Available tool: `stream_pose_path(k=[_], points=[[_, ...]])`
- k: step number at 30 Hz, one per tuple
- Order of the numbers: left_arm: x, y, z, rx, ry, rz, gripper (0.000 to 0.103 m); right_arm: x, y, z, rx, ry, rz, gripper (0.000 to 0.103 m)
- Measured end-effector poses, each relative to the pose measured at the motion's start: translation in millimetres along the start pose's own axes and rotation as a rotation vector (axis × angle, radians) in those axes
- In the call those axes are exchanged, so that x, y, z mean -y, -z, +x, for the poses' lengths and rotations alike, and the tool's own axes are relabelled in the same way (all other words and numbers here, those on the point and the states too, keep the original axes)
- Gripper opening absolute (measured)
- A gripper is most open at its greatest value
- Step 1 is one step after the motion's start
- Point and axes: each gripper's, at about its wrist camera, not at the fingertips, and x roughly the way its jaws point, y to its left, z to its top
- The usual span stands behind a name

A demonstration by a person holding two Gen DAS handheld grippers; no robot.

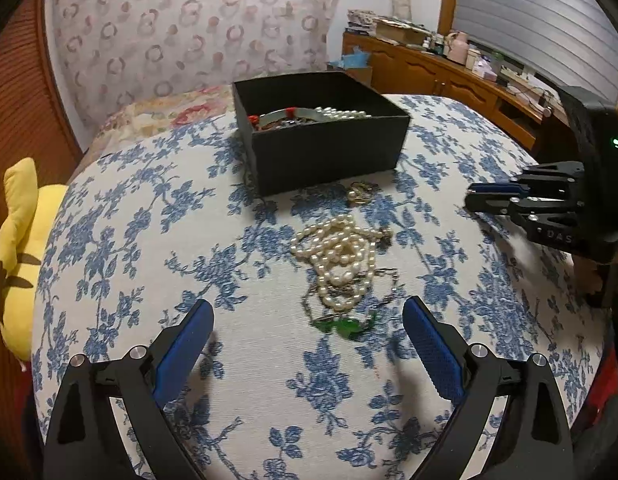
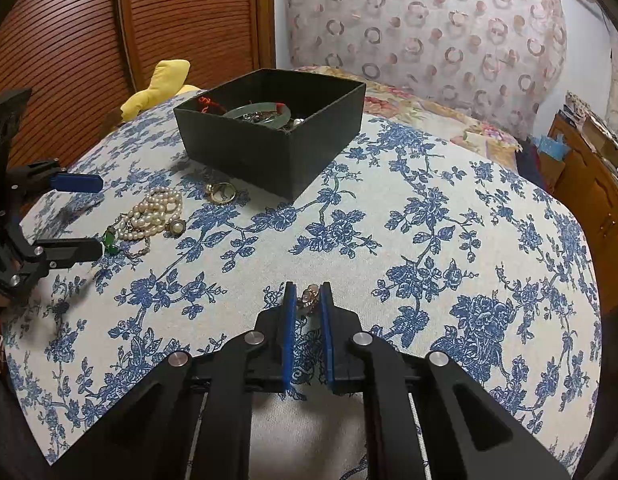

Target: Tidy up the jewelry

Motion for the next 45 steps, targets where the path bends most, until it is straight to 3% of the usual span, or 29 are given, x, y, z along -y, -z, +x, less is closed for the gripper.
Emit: stream_pose_path(k=[7,11,14,27,29,30,31,45], points=[[13.6,0.3,4.7,-0.017,0.015,0.043,0.053,-0.3,0.0,0.1,0.000,0.000,0.000,0.013],[14.8,3.2,6.8,-0.019,0.007,0.053,0.043,0.2,-0.1,0.1,0.000,0.000,0.000,0.013],[11.0,3.4,5.7,-0.011,0.011,0.037,0.028,0.2,-0.2,0.0,0.000,0.000,0.000,0.013],[-11.7,19.0,-9.8,0.007,-0.015,-0.014,0.024,-0.4,-0.1,0.0,0.000,0.001,-0.001,0.013],[-16.3,20.9,-16.3,0.025,-0.010,-0.035,0.013,-0.4,-0.1,0.0,0.000,0.001,-0.001,0.013],[-18.2,20.9,-18.6,0.026,-0.010,-0.043,0.002,-0.4,-0.1,-0.1,0.000,0.001,-0.001,0.013],[-21.4,20.6,-22.0,0.030,-0.017,-0.056,0.000,-0.5,-0.1,0.0,0.000,0.001,-0.001,0.013],[-42.3,22.0,-39.3,0.062,-0.041,-0.111,0.000,-1.1,-0.2,0.0,0.000,0.001,-0.002,0.013]])
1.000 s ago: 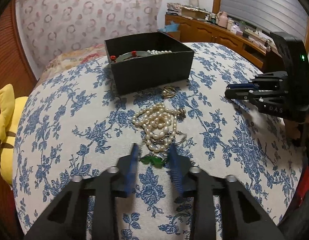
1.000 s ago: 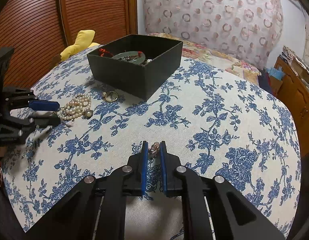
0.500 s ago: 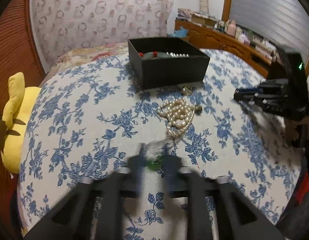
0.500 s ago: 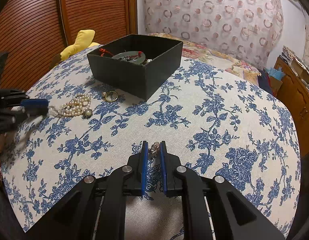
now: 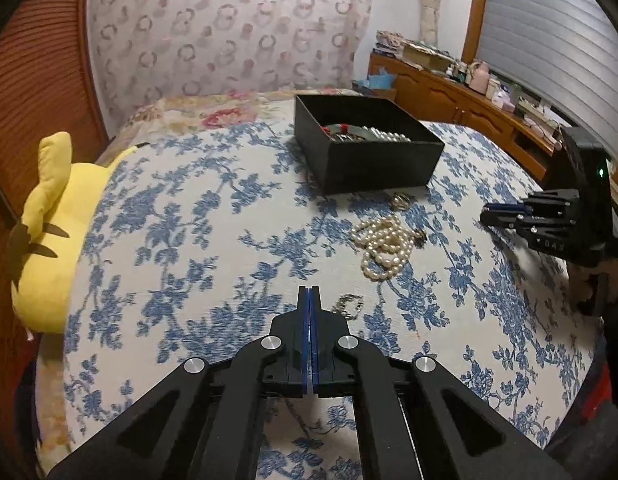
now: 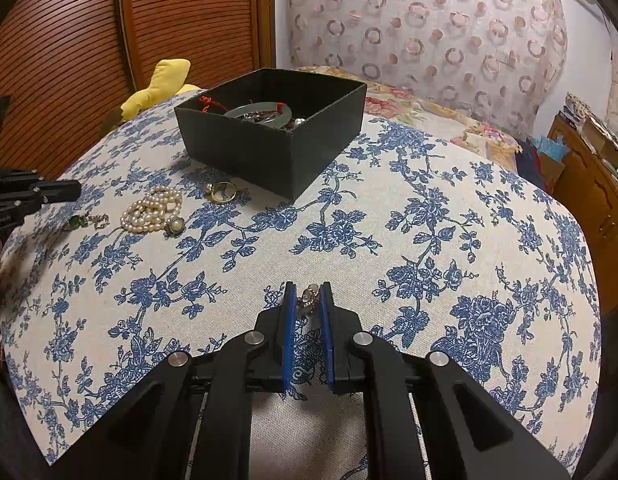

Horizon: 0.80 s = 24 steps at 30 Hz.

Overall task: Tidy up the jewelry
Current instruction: 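Grasp the green-stone pendant necklace with the left gripper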

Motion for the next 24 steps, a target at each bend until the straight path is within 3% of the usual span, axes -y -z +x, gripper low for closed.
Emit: stream_pose_path(k=[3,5,7,8,17,19,24], points=[[-5.4,2.2,-2.9,-0.001,-0.010,-0.015,0.001,0.5,0.0,-0.1,0.000,-0.001,0.001,0.013],[-7.2,4.7,-0.9,-0.015,-0.009,-0.023,0.007,0.3,0.0,-0.1,0.000,-0.001,0.001,0.013],[-5.4,7.7,2.6,-0.030,-0.014,-0.018,0.025,0.0,0.0,0.0,0.000,-0.001,0.001,0.013],[-3.1,9.2,4.9,-0.038,-0.020,-0.011,0.026,-0.1,0.0,0.0,0.000,-0.001,0.001,0.013],[10.6,23.2,12.4,-0.056,-0.047,0.049,0.026,0.1,0.1,0.0,0.000,-0.001,0.000,0.013],[11.6,23.8,11.8,-0.052,-0.040,0.059,0.018,0.5,0.2,0.0,0.000,0.000,0.000,0.013],[13.4,25.1,9.9,-0.037,-0.027,0.070,0.017,0.4,0.1,0.1,0.000,0.000,0.000,0.013]])
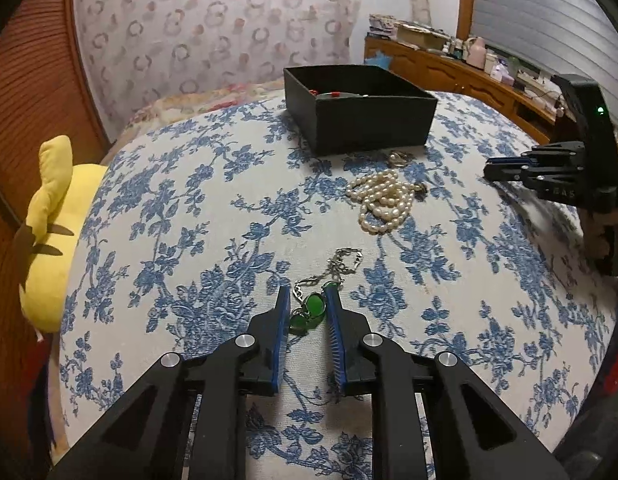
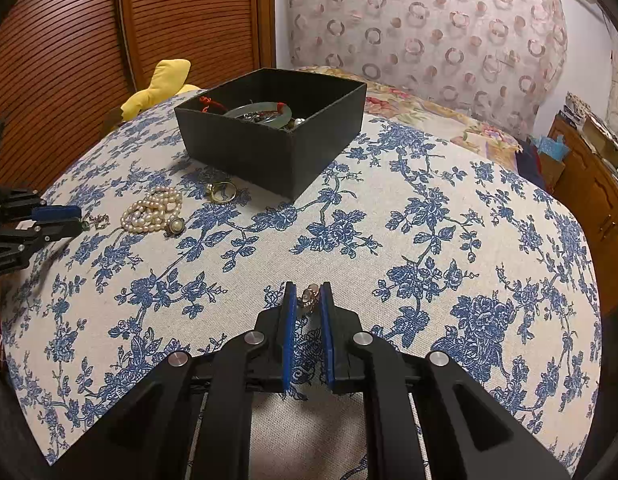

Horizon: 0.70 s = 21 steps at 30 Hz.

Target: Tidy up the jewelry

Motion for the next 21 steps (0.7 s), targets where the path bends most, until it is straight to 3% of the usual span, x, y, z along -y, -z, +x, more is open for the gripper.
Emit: stream_pose_path(k=[10,21], points=[[-0.2,-15.8,-18.3,0.066,0.019,-0.020,0.017,-4.8,0.0,-2.0,0.004,-0.013,-0.025,0.012],[0.2,-63.3,-51.1,0.196,0.054,-0.031,0.017,-14.5,-13.3,-18.9,0.066,-0.040,-0.040,0.008]])
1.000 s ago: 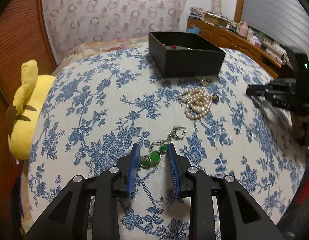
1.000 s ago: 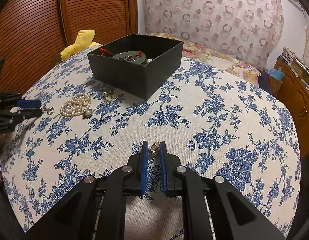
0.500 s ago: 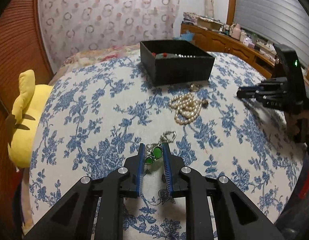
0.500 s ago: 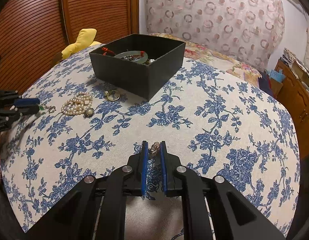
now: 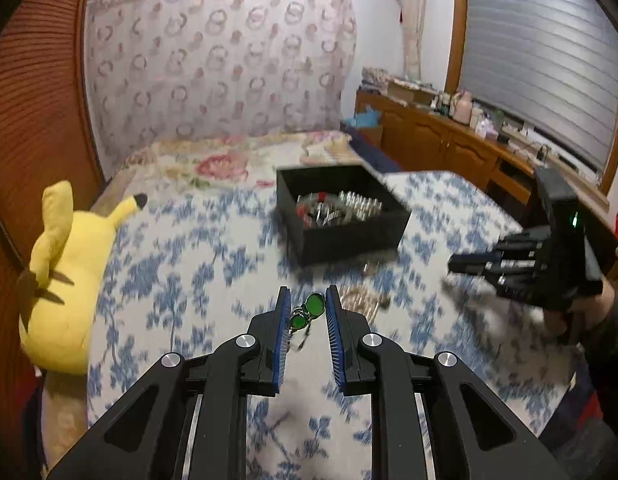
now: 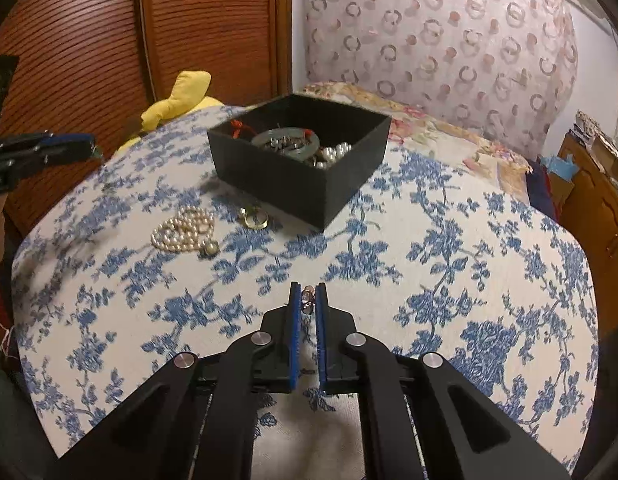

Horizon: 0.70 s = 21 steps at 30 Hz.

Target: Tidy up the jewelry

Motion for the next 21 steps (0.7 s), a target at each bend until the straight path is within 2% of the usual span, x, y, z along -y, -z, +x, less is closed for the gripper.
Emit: stream_pose_path(k=[6,12,21], points=[[5.7,-35.3,1.1,0.062,0.015,0.015,0.017,-2.6,-22.4,-17.0,0.064,-0.017,-0.007,0.008],[8.8,-68.1,19.2,0.083,0.029,0.015,0.017,-0.9,-52.0,-25.5,0.126,-0.036,-0.022,0.008],[10.1,-99.4,53.5,0.073,0.038,0.018,0.017,8.1,-87.3,-0.3,0.152,-0.083,-0.027,0.008]])
